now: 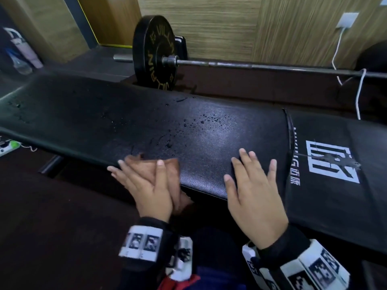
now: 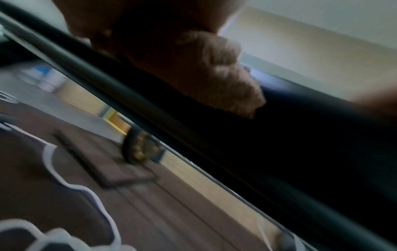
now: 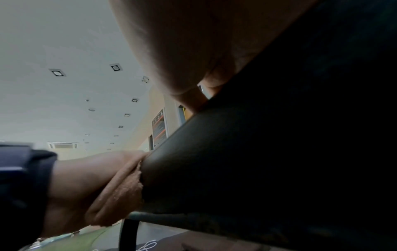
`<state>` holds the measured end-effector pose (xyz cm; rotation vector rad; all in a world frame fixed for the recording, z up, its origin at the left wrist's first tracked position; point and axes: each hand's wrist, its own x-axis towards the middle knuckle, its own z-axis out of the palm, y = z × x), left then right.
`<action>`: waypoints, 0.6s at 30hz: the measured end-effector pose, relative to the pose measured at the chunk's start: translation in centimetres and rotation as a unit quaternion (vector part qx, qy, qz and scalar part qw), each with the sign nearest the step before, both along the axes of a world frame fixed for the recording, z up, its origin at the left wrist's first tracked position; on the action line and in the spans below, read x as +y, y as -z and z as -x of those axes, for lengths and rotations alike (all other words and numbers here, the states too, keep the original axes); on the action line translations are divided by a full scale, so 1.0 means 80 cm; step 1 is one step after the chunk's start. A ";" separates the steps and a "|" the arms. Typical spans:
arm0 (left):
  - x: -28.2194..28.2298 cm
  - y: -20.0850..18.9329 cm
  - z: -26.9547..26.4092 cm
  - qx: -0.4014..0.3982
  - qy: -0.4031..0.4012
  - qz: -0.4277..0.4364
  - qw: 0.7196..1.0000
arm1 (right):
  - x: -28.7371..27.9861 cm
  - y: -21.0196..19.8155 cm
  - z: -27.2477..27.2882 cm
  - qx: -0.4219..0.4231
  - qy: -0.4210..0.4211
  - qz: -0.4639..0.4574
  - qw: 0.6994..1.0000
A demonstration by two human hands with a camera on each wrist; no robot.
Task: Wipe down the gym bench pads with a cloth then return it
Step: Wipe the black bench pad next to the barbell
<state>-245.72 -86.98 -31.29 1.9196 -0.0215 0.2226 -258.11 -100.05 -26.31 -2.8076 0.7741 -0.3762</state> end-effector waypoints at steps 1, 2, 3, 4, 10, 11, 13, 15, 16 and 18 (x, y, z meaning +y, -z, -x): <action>0.014 -0.003 -0.021 0.007 -0.011 -0.015 1.000 | 0.005 0.000 -0.006 0.008 -0.007 -0.008 1.000; 0.029 -0.007 -0.041 0.013 -0.016 -0.036 0.999 | 0.010 0.001 -0.011 0.016 -0.009 -0.013 1.000; 0.042 -0.012 -0.060 0.016 -0.013 -0.064 0.998 | 0.013 0.001 -0.015 0.021 -0.006 -0.013 1.000; 0.054 -0.018 -0.077 0.016 -0.003 -0.100 0.995 | 0.016 0.001 -0.018 0.020 0.001 -0.013 1.000; 0.074 -0.047 -0.139 0.011 0.075 -0.380 0.922 | 0.025 -0.001 -0.022 -0.018 0.029 -0.009 0.999; 0.068 -0.051 -0.144 0.004 0.092 -0.434 0.896 | 0.025 -0.001 -0.022 -0.017 0.029 -0.013 0.999; 0.046 -0.058 -0.148 -0.018 0.138 -0.508 0.850 | 0.026 -0.002 -0.022 -0.014 0.030 -0.022 0.999; 0.017 -0.065 -0.142 -0.046 0.184 -0.536 0.822 | 0.025 -0.002 -0.021 -0.019 0.029 -0.031 0.999; 0.003 -0.067 -0.134 -0.069 0.210 -0.544 0.809 | 0.024 -0.002 -0.021 -0.019 0.027 -0.035 0.999; -0.018 -0.067 -0.109 -0.126 0.278 -0.548 0.779 | 0.022 -0.003 -0.019 -0.014 0.021 -0.046 0.999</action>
